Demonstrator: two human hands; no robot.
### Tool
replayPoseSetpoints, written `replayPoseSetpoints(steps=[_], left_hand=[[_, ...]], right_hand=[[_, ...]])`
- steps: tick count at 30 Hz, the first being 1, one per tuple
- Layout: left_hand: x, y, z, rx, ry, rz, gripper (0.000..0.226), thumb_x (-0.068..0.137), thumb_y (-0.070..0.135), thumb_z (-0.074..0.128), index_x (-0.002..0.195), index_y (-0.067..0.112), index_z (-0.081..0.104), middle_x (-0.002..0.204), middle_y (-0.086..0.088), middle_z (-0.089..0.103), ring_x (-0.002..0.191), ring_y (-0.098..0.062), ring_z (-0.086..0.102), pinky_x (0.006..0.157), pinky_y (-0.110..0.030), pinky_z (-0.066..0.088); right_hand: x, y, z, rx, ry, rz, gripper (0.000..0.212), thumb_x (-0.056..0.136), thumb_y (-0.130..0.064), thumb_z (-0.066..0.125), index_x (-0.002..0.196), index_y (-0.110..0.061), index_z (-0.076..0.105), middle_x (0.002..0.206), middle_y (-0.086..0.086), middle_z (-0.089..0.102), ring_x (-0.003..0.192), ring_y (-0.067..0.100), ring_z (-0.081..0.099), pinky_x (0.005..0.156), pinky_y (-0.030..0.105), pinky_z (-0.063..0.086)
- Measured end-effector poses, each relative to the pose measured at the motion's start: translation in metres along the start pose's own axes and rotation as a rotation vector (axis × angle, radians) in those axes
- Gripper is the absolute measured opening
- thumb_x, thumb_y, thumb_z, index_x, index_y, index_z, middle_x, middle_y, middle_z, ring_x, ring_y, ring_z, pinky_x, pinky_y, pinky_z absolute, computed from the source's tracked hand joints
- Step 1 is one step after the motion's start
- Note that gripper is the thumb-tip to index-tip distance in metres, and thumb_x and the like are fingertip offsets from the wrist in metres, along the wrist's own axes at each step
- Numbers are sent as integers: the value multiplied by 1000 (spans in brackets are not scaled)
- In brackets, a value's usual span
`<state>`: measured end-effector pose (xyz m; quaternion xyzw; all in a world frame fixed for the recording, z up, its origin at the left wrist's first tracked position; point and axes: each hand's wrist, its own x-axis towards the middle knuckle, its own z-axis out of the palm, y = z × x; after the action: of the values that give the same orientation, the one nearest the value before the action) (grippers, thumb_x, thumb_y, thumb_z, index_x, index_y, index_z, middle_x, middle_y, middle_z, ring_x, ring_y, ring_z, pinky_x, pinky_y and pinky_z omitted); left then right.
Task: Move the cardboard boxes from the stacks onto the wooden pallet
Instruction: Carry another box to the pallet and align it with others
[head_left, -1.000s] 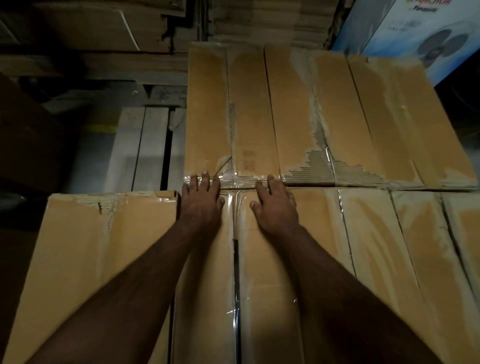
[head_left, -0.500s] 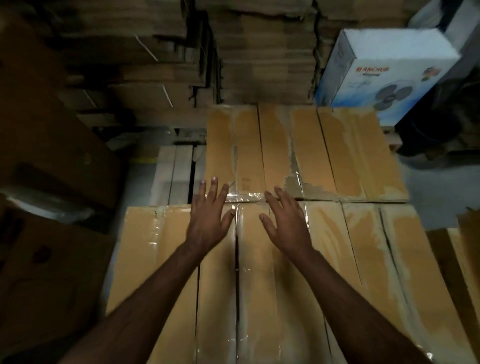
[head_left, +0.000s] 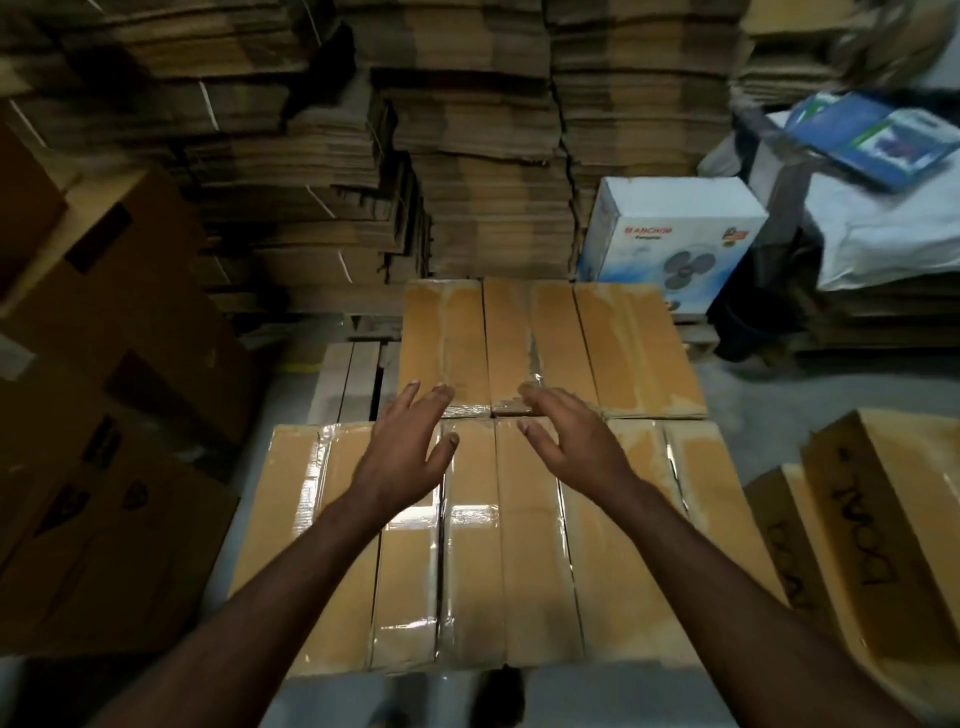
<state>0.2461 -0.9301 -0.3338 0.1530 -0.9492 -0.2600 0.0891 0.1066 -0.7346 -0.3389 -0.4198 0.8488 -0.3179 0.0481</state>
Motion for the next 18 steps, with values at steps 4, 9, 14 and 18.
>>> replayPoseSetpoints(steps=[4,9,14,18], left_hand=[[-27,30,-17,-14,26,28,57,100,32,54,153,20,37,158,1,40,152,-22,19,119,-46,21],[-57,64,-33,-53,9,131,55,101,32,52,153,20,37,157,1,40,151,-22,21,119,-42,23],[-80,103,-34,-163,10,253,51,100,25,56,148,15,45,151,-4,49,146,-29,31,115,-42,28],[-98,150,-20,-263,-33,341,53,94,33,51,143,12,52,142,-8,57,136,-32,45,112,-46,37]], right_hand=[[-41,-22,-27,-27,63,-57,35,97,-35,50,119,-13,67,113,2,69,106,18,63,86,39,53],[-103,-57,-54,-98,119,-64,23,97,-25,58,112,-13,71,108,2,71,99,15,63,83,28,48],[-170,-81,-95,-170,172,11,26,97,-28,55,108,-14,73,103,0,73,94,15,66,78,25,48],[-234,-87,-139,-212,316,79,21,97,-22,58,107,-14,74,101,-2,73,93,5,62,78,14,41]])
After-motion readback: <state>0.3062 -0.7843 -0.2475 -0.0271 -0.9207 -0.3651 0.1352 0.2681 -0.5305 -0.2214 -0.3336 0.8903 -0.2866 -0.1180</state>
